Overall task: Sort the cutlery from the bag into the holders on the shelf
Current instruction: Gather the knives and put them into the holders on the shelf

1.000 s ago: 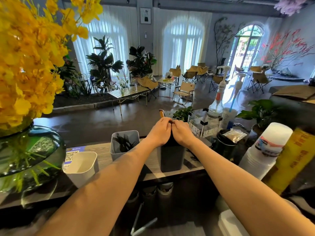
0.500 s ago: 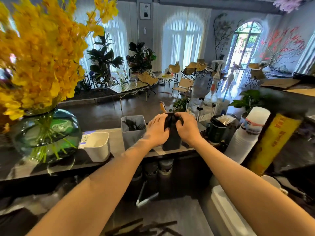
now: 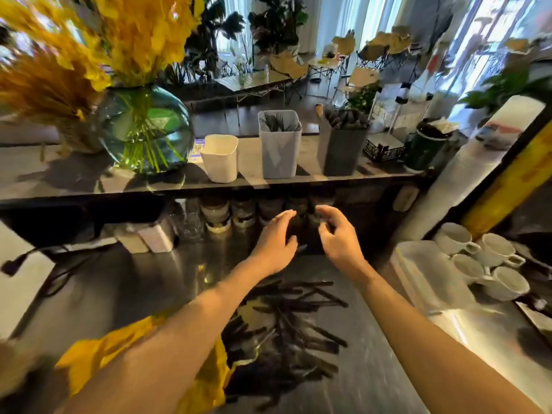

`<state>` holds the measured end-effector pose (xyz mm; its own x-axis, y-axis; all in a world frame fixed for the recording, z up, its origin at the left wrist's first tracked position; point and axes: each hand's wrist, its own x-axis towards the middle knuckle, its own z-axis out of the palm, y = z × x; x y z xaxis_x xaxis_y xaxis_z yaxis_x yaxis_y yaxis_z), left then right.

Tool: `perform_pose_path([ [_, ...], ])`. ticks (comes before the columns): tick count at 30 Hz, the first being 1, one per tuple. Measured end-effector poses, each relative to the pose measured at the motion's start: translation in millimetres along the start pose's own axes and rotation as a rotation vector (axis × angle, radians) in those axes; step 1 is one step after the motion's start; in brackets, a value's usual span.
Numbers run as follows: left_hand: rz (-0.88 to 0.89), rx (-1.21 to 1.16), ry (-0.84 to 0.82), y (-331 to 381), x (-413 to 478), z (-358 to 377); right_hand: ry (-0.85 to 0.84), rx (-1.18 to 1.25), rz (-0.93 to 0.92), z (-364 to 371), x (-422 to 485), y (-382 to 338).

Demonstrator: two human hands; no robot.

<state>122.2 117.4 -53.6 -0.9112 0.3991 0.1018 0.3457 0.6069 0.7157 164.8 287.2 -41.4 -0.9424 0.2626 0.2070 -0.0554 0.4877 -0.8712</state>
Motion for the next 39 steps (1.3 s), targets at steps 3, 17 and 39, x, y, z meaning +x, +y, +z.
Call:
perform_pose_path([
  [3, -0.100, -0.073, -0.041, -34.5, -39.6, 11.9, -0.069, -0.017, 0.066, 27.9, -37.4, 26.1],
  [17, -0.554, -0.344, -0.184, -131.7, -193.6, 99.5, -0.286, -0.108, 0.382, 77.0, -200.3, 138.8],
  [39, -0.727, -0.397, -0.335, -137.0, -222.6, 121.4, -0.451, -0.520, 0.302, 96.7, -249.2, 187.5],
])
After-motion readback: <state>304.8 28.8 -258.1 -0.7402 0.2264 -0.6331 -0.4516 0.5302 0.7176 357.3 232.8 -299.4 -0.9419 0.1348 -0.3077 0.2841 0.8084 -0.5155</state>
